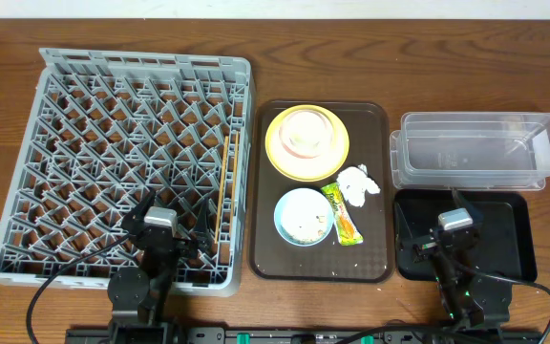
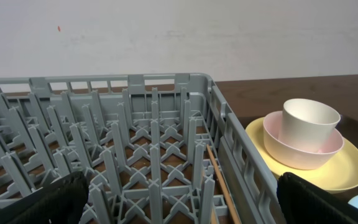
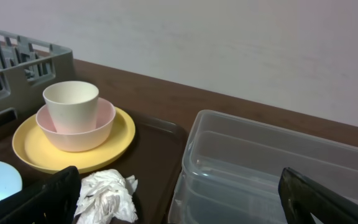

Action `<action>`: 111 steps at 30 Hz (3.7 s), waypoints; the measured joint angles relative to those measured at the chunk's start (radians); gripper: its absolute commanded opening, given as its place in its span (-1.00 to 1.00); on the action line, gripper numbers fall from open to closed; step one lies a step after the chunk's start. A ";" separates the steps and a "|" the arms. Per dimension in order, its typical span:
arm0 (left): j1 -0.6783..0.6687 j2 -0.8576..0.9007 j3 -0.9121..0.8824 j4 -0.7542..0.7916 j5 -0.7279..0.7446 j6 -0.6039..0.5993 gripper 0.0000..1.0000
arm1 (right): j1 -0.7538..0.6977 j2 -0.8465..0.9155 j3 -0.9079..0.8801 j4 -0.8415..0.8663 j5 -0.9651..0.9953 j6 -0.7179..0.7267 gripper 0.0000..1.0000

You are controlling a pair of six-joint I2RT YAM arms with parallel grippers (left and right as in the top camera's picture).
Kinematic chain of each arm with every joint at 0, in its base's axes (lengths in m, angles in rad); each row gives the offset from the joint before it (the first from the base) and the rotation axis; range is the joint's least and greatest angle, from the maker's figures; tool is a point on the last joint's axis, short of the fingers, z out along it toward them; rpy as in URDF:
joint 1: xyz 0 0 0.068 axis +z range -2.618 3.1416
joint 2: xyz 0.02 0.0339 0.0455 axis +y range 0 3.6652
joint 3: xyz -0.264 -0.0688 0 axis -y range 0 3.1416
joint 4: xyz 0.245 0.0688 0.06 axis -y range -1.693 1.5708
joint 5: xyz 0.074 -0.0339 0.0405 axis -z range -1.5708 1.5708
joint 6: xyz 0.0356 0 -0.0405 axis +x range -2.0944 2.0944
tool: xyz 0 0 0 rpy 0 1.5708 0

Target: Sort waste into correct bins and load items into the dishwasher

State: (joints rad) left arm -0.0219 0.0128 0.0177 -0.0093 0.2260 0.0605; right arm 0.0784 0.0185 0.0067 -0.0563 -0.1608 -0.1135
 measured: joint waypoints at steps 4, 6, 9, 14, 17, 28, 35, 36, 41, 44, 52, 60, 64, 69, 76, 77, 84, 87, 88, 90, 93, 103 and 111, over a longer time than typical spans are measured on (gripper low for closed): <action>0.000 0.000 0.000 0.000 0.000 0.000 0.96 | 0.000 0.000 0.000 0.000 0.000 0.000 0.99; 0.000 0.000 0.000 0.000 0.000 0.000 0.96 | 0.000 0.000 0.000 0.000 0.000 0.000 0.99; 0.000 0.000 0.000 0.000 0.000 0.000 0.96 | 0.000 0.000 0.000 0.000 0.000 0.000 0.99; 0.000 0.000 0.000 0.000 0.000 0.000 0.96 | 0.000 0.000 0.000 0.000 0.000 0.000 0.99; 0.000 0.000 0.000 0.000 0.003 0.000 0.96 | 0.000 0.000 0.000 0.000 0.000 0.000 0.99; 0.000 0.000 0.040 -0.007 0.154 -0.061 0.96 | 0.000 0.000 0.000 0.000 0.000 0.000 0.99; 0.000 0.089 0.380 -0.297 0.225 -0.122 0.96 | 0.000 0.001 0.000 0.000 0.000 0.000 0.98; 0.000 0.134 0.456 -0.369 0.235 -0.118 0.96 | 0.000 0.001 0.000 0.000 0.000 0.000 0.98; 0.000 0.435 0.857 -0.687 0.310 -0.073 0.96 | 0.000 0.001 0.000 0.000 0.000 0.000 0.98; 0.000 0.691 1.161 -0.960 0.379 -0.045 0.96 | 0.000 0.001 0.000 -0.001 0.000 0.000 0.99; -0.001 1.149 1.534 -1.226 0.468 -0.034 0.96 | 0.000 0.003 0.000 0.000 0.000 0.000 0.99; -0.010 1.370 1.534 -1.270 0.583 -0.040 0.23 | 0.000 0.003 0.000 0.000 0.000 0.000 0.98; -0.063 1.444 1.534 -1.266 0.661 -0.040 -0.56 | 0.000 0.003 0.000 0.000 0.000 0.000 0.99; -0.163 1.524 1.534 -1.202 0.693 -0.042 -0.34 | 0.000 0.003 0.000 0.000 0.000 0.000 0.98; -0.230 1.564 1.531 -0.959 0.705 -0.064 -0.53 | 0.000 0.003 0.000 0.000 0.001 0.000 0.99; -0.231 1.564 1.531 -0.900 0.695 -0.080 -0.53 | 0.000 0.003 0.000 0.000 0.000 0.000 0.99; -0.295 1.565 1.532 -0.747 0.320 -0.267 -0.38 | 0.000 0.003 0.000 0.000 0.000 0.000 0.98; -0.359 1.575 1.531 -0.743 0.152 -0.314 -0.22 | 0.000 0.003 0.000 0.000 0.000 0.000 0.99; -0.380 1.582 1.529 -0.741 0.115 -0.327 -0.21 | 0.000 0.003 0.000 0.000 0.000 0.000 0.99; -0.429 1.609 1.524 -0.734 0.061 -0.335 -0.18 | 0.000 0.003 0.000 0.000 0.000 0.000 0.98; -0.494 1.671 1.512 -0.705 0.009 -0.355 -0.14 | 0.000 0.003 0.000 0.000 0.000 0.000 0.99; -0.615 1.871 1.497 -0.708 -0.062 -0.424 -0.14 | 0.000 0.003 0.000 0.000 0.000 0.000 0.98; -0.693 1.887 1.497 -0.603 -0.179 -0.431 -0.33 | 0.000 0.003 0.000 0.000 0.000 0.000 0.98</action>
State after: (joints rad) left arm -0.7147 1.8996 1.5150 -0.6125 0.0475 -0.3710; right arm 0.0784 0.0216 0.0067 -0.0563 -0.1604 -0.1135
